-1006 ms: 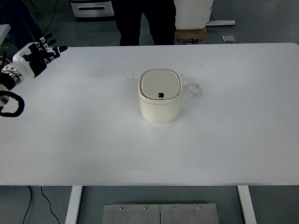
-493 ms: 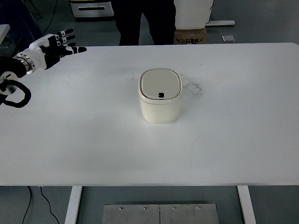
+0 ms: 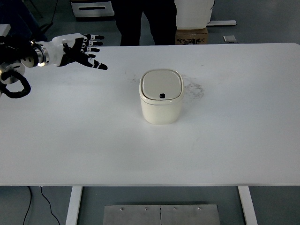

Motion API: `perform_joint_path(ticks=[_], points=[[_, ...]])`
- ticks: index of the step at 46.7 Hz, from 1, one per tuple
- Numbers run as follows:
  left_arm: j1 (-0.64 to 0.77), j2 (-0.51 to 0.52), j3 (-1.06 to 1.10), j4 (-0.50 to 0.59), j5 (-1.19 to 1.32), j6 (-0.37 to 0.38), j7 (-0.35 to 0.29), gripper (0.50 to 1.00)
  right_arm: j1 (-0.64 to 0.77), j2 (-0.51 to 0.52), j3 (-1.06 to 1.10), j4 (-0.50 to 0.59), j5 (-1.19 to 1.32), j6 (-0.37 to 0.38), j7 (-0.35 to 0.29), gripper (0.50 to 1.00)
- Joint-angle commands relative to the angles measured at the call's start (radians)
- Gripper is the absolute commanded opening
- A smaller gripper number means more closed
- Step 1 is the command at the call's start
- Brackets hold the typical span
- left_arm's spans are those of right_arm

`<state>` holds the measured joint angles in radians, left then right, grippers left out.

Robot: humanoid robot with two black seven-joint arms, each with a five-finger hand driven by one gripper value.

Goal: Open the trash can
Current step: 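Reach the left hand toward the cream trash can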

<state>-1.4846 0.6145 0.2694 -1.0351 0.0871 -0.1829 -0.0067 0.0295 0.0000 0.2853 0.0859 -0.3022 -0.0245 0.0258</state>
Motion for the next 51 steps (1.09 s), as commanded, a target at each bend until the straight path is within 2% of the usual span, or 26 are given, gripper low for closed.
perform_joint_path(ticks=[1, 6, 13, 25, 32, 51], points=[[-0.052, -0.009, 0.042, -0.037, 0.0, -0.016, 0.034, 1.0, 0.0, 0.0, 0.0, 0.0, 0.0, 0.0, 0.0, 0.991], [-0.105, -0.013, 0.054, -0.068, 0.0, -0.073, 0.1, 1.0, 0.001, 0.0, 0.0, 0.0, 0.0, 0.0, 0.0, 0.989], [-0.157, -0.028, 0.059, -0.085, 0.034, -0.144, 0.157, 1.0, 0.0, 0.0, 0.0, 0.0, 0.0, 0.0, 0.0, 0.991], [-0.189, -0.065, 0.06, -0.095, 0.23, -0.228, 0.168, 1.0, 0.001, 0.0, 0.0, 0.0, 0.0, 0.0, 0.0, 0.991], [-0.197, -0.091, 0.056, -0.095, 0.301, -0.228, 0.168, 1.0, 0.0, 0.0, 0.0, 0.0, 0.0, 0.0, 0.0, 0.989], [-0.214, -0.203, 0.021, -0.095, 0.292, -0.23, 0.171, 1.0, 0.001, 0.0, 0.0, 0.0, 0.0, 0.0, 0.0, 0.989]])
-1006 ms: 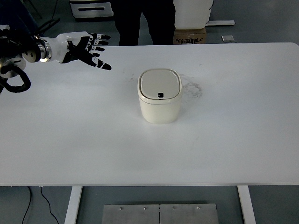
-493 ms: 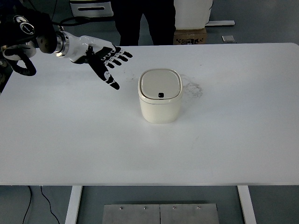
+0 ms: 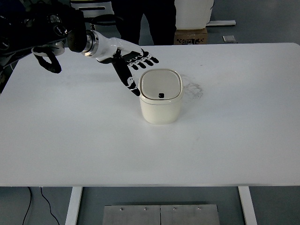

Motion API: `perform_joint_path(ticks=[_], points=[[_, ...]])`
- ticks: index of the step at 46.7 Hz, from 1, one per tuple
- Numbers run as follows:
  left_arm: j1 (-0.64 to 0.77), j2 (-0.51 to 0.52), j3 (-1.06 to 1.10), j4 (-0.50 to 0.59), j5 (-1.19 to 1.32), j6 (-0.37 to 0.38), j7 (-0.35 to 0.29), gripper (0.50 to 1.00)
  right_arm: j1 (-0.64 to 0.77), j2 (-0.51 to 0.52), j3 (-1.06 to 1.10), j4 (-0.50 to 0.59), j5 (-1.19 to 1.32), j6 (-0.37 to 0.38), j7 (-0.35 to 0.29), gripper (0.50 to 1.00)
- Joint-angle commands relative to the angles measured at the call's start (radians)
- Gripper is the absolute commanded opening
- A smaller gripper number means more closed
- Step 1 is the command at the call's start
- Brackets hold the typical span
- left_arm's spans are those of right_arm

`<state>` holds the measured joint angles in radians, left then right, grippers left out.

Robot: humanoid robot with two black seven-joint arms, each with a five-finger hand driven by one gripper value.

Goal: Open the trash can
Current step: 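Press the left hand's fingers onto the black button on the lid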

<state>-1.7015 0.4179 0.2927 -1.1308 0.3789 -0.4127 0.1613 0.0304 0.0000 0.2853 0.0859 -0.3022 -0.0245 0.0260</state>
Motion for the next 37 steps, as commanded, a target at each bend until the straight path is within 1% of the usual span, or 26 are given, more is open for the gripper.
perform_joint_path(ticks=[1, 8, 14, 16, 37], points=[[0.003, -0.011, -0.003, 0.0, 0.0, -0.001, 0.001, 1.0, -0.001, 0.0, 0.0, 0.0, 0.0, 0.0, 0.0, 0.991], [0.003, -0.028, -0.015, 0.0, 0.0, -0.014, 0.007, 1.0, 0.0, 0.0, 0.0, 0.0, 0.0, 0.0, 0.0, 0.991], [0.0, -0.034, -0.02, 0.0, 0.0, -0.034, 0.069, 1.0, -0.001, 0.0, 0.0, 0.0, 0.0, 0.0, 0.0, 0.991], [0.002, -0.036, -0.021, 0.0, 0.0, -0.035, 0.078, 1.0, 0.0, 0.0, 0.0, 0.0, 0.0, 0.0, 0.0, 0.991], [0.01, -0.065, -0.06, -0.001, -0.002, -0.035, 0.083, 1.0, 0.0, 0.0, 0.0, 0.0, 0.0, 0.0, 0.0, 0.991]])
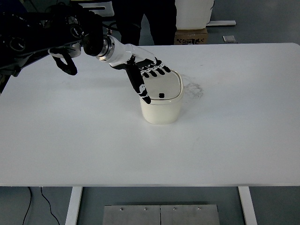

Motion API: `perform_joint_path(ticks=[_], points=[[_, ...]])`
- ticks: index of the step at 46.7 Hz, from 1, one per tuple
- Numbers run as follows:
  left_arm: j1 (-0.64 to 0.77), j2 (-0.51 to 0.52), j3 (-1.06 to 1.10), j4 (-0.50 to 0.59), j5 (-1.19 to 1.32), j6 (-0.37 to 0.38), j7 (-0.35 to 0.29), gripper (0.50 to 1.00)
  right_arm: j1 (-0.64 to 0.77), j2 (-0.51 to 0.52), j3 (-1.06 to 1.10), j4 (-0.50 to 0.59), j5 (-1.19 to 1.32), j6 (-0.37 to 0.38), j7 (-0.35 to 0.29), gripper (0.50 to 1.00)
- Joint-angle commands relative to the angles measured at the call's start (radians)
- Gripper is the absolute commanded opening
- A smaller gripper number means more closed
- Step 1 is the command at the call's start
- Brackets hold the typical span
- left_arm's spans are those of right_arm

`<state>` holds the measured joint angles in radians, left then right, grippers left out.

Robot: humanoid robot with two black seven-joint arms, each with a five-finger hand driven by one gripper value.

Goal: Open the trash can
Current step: 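Press the left hand's fingers onto the black button on the lid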

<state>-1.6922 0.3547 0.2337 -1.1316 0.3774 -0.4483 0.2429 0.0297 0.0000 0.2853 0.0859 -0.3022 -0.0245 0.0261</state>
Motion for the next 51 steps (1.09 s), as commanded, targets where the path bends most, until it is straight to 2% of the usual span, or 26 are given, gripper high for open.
perform_joint_path(ticks=[1, 51], points=[[0.002, -0.003, -0.001, 0.0, 0.0, 0.0, 0.003, 1.0, 0.0, 0.0, 0.0, 0.0, 0.0, 0.0, 0.0, 0.991], [0.039, -0.023, 0.001, -0.025, -0.011, 0.005, 0.012, 1.0, 0.001, 0.0, 0.0, 0.0, 0.0, 0.0, 0.0, 0.989]])
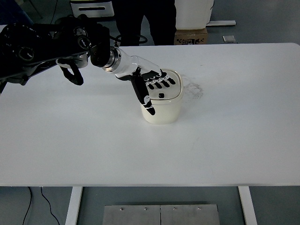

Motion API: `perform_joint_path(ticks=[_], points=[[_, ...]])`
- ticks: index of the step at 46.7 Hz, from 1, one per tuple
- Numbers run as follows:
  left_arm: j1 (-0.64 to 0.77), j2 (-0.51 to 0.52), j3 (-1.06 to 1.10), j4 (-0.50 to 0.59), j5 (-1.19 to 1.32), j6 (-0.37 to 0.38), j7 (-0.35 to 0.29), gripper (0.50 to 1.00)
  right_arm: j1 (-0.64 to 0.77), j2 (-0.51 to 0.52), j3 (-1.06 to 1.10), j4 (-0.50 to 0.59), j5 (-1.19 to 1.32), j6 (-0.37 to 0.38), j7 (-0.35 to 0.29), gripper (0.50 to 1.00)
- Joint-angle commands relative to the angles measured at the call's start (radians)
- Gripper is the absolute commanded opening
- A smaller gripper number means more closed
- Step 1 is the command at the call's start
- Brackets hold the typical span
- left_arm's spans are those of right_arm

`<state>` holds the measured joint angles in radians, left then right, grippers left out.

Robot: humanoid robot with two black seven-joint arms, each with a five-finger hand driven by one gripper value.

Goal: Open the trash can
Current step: 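Press the left hand's fingers onto the black button on the lid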

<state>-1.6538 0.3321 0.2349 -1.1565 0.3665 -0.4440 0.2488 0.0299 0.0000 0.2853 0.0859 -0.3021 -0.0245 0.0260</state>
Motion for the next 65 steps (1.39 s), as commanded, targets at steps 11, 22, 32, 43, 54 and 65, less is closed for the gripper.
perform_joint_path(ticks=[11, 22, 32, 43, 54, 65], points=[[0.011, -0.001, 0.0, 0.0, 0.0, 0.002, 0.007, 1.0, 0.001, 0.0, 0.0, 0.0, 0.0, 0.0, 0.0, 0.989], [0.019, -0.002, 0.0, 0.0, 0.0, 0.005, 0.007, 1.0, -0.001, 0.0, 0.0, 0.0, 0.0, 0.0, 0.0, 0.991], [0.019, -0.002, 0.0, 0.001, 0.0, 0.005, 0.007, 1.0, 0.001, 0.0, 0.0, 0.0, 0.0, 0.0, 0.0, 0.989], [0.019, -0.008, 0.0, 0.001, 0.003, 0.007, 0.007, 1.0, 0.001, 0.0, 0.0, 0.0, 0.0, 0.0, 0.0, 0.991], [0.026, -0.011, 0.0, 0.001, 0.003, 0.008, 0.007, 1.0, -0.001, 0.0, 0.0, 0.0, 0.0, 0.0, 0.0, 0.991], [0.031, -0.011, 0.0, 0.004, 0.003, 0.008, 0.007, 1.0, -0.001, 0.0, 0.0, 0.0, 0.0, 0.0, 0.0, 0.991]])
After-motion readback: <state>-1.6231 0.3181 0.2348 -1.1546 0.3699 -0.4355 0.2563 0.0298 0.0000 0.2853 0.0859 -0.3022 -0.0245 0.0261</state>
